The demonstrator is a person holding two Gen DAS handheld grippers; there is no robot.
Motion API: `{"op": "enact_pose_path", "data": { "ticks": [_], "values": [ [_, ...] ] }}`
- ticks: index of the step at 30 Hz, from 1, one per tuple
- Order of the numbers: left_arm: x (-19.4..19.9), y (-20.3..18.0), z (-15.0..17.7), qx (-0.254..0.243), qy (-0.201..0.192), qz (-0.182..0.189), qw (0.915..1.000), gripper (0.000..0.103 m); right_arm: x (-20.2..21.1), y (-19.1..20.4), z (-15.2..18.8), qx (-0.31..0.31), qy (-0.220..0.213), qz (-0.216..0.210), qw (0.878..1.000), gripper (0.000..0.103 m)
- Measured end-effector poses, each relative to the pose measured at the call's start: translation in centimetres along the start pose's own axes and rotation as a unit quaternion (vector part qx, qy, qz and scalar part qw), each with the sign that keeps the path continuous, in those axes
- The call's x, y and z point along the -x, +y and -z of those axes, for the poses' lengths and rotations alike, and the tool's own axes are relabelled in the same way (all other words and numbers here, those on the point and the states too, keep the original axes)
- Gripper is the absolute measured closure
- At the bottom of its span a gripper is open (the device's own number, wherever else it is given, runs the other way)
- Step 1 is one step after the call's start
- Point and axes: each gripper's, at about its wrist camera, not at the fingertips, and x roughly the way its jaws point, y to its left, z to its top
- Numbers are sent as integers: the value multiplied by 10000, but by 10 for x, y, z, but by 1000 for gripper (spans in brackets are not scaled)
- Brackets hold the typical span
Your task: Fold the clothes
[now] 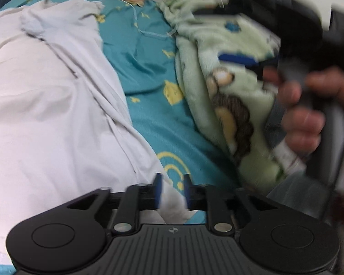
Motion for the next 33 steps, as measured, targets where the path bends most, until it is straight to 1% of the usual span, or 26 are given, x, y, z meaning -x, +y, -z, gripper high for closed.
{"op": "enact_pose_path", "data": {
  "ticks": [2, 4, 7, 9, 10, 12, 13, 14, 16, 18, 20, 22, 24, 26, 27, 29, 30, 32, 33],
  "values": [
    [-12, -10, 5, -262, 131, -171, 9994, 53, 0, 0, -1, -15, -7, -52, 10000, 20],
    [-23, -19, 10, -501, 271, -350, 9978, 47, -2, -1, -1, -11, 26, -70, 10000, 20],
    [-34, -30, 17, -862, 341, -519, 9943, 40, -5, -2, 0, -41, 84, -117, 9999, 20],
    [-40, -36, 20, -1056, 356, -608, 9919, 40, -7, -3, 0, -57, 105, -131, 9998, 20],
    [-42, -38, 21, -1112, 343, -631, 9912, 42, -8, -4, -1, -63, 104, -128, 9998, 20],
    [-43, -38, 23, -1166, 289, -726, 9901, 60, -10, -6, 0, -86, 107, -93, 9999, 20],
    [-43, -38, 23, -1232, 277, -820, 9886, 78, -11, -8, 0, -106, 116, -65, 9999, 20],
    [-43, -39, 23, -1311, 269, -927, 9867, 93, -11, -10, -1, -137, 121, -44, 9998, 20],
    [-38, -35, 21, -1274, 248, -895, 9875, 96, -11, -13, -2, -184, 103, 15, 9998, 20],
    [-29, -32, 19, -1221, 194, -825, 9889, 97, -6, -8, -1, -3, -80, 210, 9997, 20],
    [-13, -33, 14, -1200, 52, -738, 9900, 97, 1, -3, -2, 192, -331, 314, 9988, 20],
    [13, -31, 9, -1075, -176, -598, 9922, 97, 9, -2, -4, 226, -557, 307, 9977, 20],
    [43, -20, 3, -578, -381, -314, 9971, 97, 13, -5, -7, 112, -678, 257, 9973, 20],
    [75, -4, 2, -107, -577, -167, 9981, 97, 13, -10, -9, -107, -640, 117, 9978, 20],
    [91, 5, 2, 103, -689, -158, 9974, 97, 13, -12, -9, -213, -594, 38, 9980, 20],
    [120, 27, 5, 566, -849, -264, 9944, 97, 8, -14, -8, -288, -477, 11, 9984, 20],
    [131, 40, 7, 839, -849, -378, 9921, 97, 6, -13, -7, -280, -408, 19, 9988, 20],
    [146, 67, 12, 1358, -726, -691, 9857, 97, 0, -9, -4, -245, -291, 26, 9993, 20],
    [146, 78, 16, 1511, -564, -952, 9823, 97, -2, -8, -3, -216, -248, 17, 9995, 20]
  ]
}}
